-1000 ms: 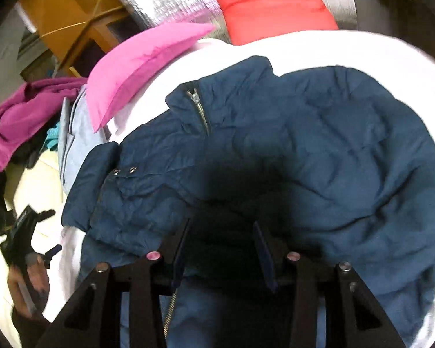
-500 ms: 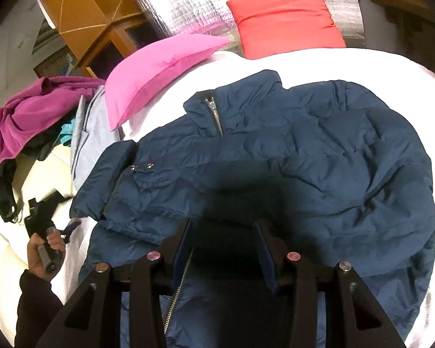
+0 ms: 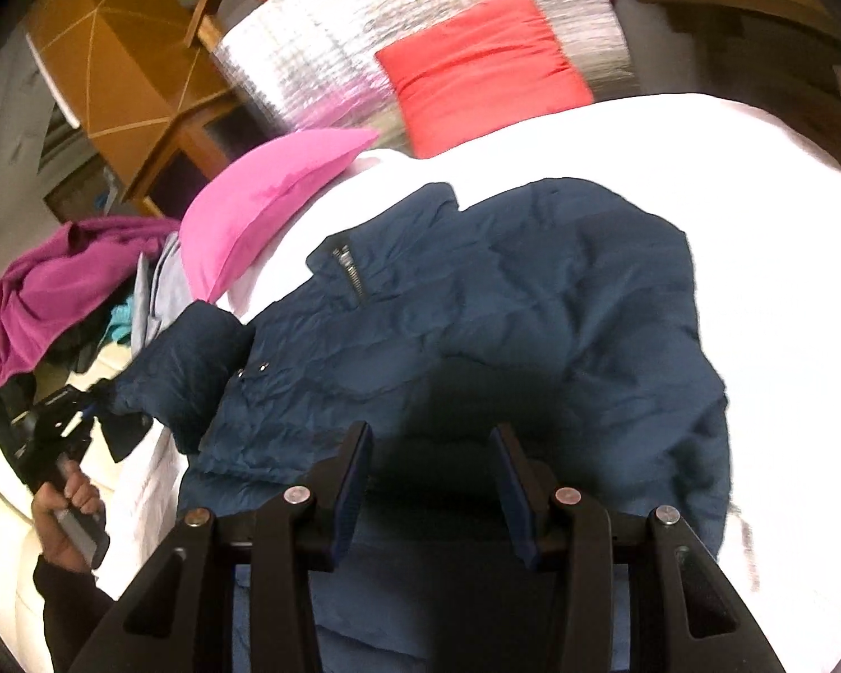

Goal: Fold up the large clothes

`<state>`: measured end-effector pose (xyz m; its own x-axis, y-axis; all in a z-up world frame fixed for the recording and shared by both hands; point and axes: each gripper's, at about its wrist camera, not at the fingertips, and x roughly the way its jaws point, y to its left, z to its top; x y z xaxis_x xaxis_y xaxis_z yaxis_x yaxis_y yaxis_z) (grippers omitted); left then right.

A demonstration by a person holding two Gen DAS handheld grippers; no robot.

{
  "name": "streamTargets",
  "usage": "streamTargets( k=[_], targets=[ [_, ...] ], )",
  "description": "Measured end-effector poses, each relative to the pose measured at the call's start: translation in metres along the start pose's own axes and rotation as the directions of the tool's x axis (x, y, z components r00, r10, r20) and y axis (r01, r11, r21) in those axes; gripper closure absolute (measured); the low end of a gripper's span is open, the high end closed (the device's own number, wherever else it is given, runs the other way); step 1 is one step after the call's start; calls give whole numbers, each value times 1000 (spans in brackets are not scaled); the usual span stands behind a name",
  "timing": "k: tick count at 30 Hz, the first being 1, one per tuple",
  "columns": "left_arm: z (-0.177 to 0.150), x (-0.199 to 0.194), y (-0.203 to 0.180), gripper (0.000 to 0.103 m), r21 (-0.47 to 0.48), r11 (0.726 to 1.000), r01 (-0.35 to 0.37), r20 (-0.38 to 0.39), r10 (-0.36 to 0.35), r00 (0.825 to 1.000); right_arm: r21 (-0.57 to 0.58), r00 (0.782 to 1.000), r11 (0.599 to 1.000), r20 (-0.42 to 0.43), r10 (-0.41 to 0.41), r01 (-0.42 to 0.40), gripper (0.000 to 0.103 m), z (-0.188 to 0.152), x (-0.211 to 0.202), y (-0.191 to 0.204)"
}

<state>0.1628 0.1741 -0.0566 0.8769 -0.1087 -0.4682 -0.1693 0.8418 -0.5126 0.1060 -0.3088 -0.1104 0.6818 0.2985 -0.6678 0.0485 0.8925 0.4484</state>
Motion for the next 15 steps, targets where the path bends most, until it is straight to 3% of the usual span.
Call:
streamTargets(
  k=[6, 12, 14, 15],
  targets=[
    [-53, 7, -86, 91, 196, 969, 153, -114, -132, 985, 48, 1000, 999, 12, 12, -12, 56, -3, -12, -16],
    [-101, 40, -125, 90, 301, 923, 238, -278, -154, 948, 63, 1000, 998, 11, 14, -14, 56, -4, -19, -27],
    [-115, 48, -130, 66, 340, 912, 230, -319, -118, 941, 84, 1000, 996, 13, 21, -22, 55, -4, -21, -31],
    [-120, 52, -130, 44, 356, 909, 215, -344, -86, 935, 91, 1000, 996, 11, 22, -23, 55, -4, -21, -33]
  ],
)
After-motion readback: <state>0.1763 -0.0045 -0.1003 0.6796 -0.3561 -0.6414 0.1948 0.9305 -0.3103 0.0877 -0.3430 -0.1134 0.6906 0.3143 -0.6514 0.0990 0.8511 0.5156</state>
